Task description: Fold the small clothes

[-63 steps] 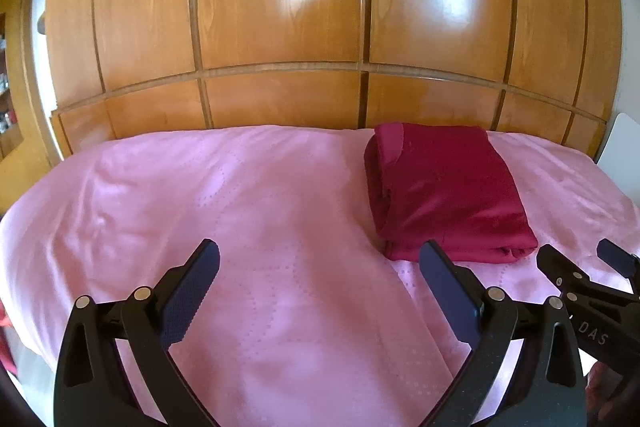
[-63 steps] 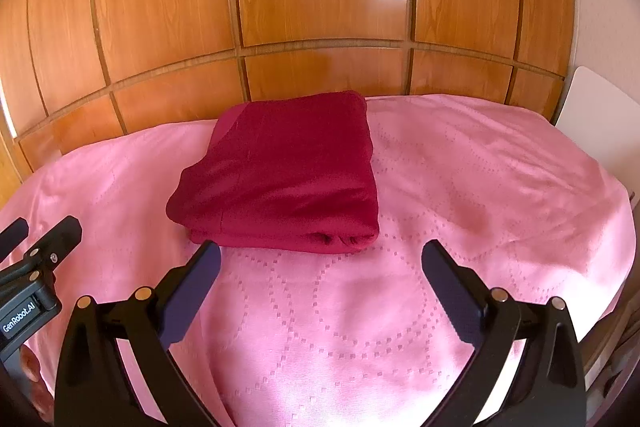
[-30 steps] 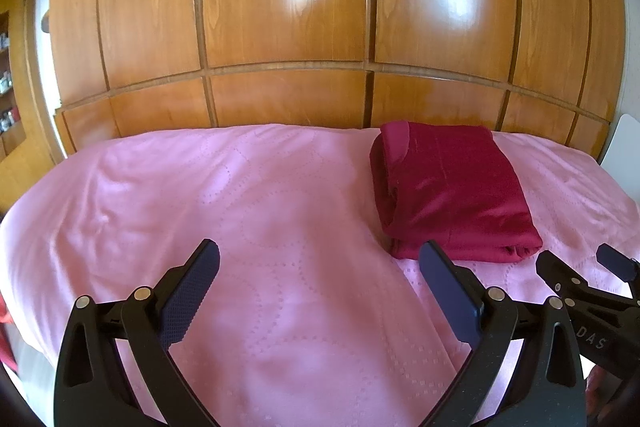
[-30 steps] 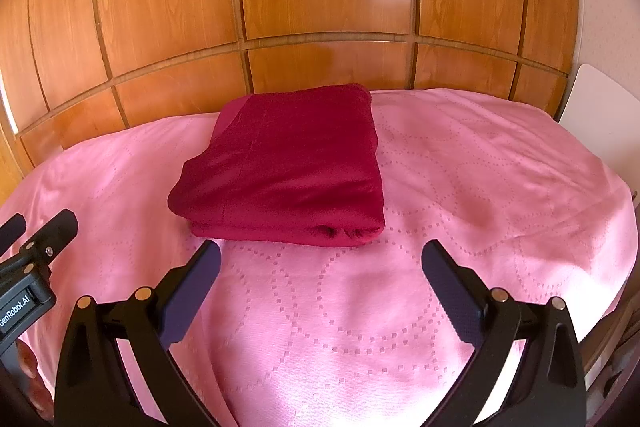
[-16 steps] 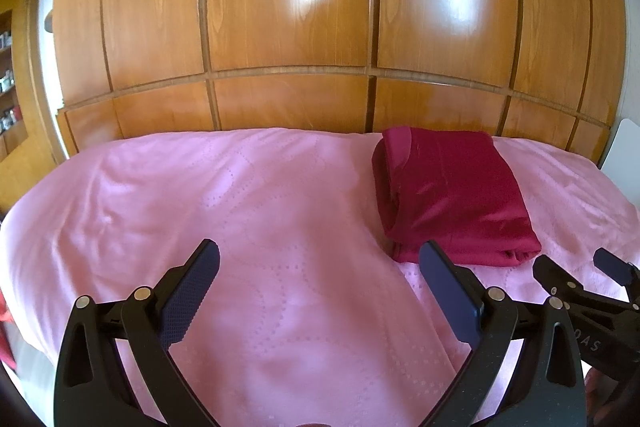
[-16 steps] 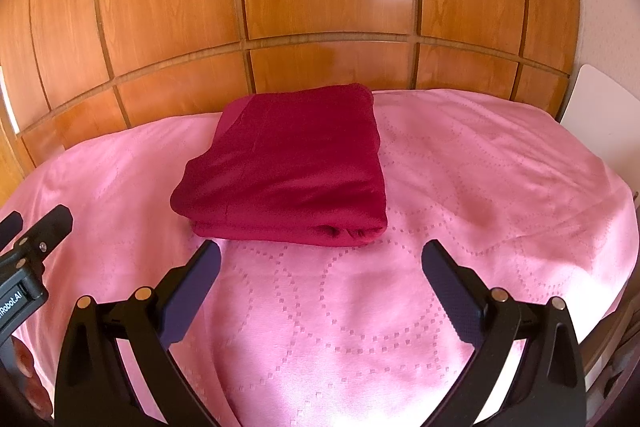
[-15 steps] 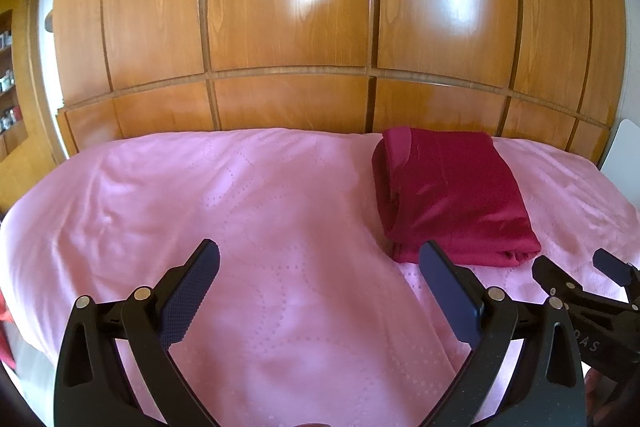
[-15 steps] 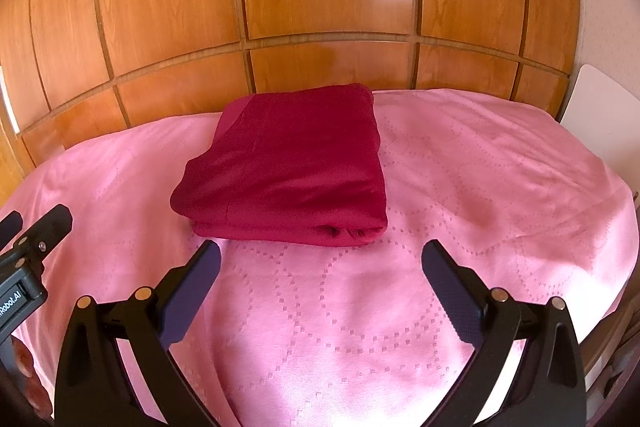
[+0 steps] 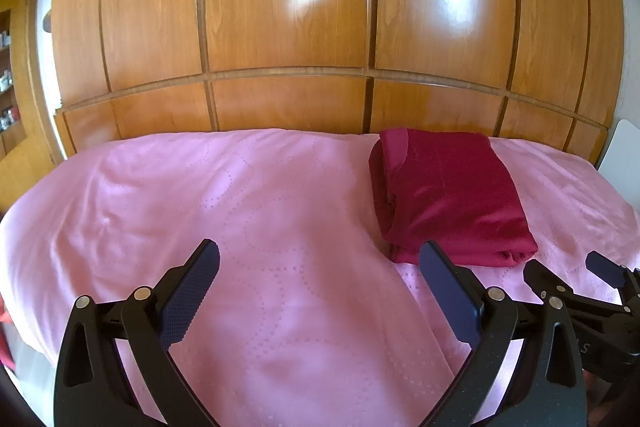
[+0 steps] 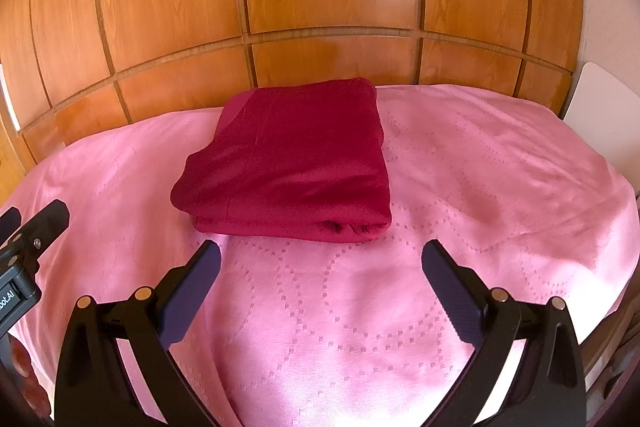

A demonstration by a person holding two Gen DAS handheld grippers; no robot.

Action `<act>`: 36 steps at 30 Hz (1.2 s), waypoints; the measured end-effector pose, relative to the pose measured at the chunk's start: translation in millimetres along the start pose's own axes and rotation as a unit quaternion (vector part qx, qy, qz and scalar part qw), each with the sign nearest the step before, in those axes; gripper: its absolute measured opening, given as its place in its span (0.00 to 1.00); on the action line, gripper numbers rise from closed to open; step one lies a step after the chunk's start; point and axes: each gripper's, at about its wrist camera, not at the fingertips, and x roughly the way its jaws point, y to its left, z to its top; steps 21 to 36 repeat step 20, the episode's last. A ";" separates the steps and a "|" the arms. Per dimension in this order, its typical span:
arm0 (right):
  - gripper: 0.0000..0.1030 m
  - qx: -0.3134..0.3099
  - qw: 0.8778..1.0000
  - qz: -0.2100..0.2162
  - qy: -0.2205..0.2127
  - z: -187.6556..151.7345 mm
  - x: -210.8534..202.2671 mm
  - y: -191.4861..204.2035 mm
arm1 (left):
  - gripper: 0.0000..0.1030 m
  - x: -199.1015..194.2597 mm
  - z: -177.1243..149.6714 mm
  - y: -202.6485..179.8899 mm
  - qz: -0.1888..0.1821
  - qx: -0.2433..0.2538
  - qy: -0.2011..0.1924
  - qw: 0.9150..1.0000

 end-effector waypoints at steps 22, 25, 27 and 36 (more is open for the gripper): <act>0.98 0.058 0.996 -0.060 0.017 12.1 29.4 -66.9 | 0.96 25.6 -3.4 7.1 0.008 -0.001 0.029 1.000; 0.98 0.058 0.996 -0.060 0.017 12.1 29.4 -66.9 | 0.96 25.6 -3.4 7.1 0.008 -0.001 0.029 1.000; 0.98 0.058 0.996 -0.060 0.017 12.1 29.4 -66.9 | 0.96 25.6 -3.4 7.1 0.008 -0.001 0.029 1.000; 0.98 0.058 0.996 -0.060 0.017 12.1 29.4 -66.9 | 0.96 25.6 -3.4 7.1 0.008 -0.001 0.029 1.000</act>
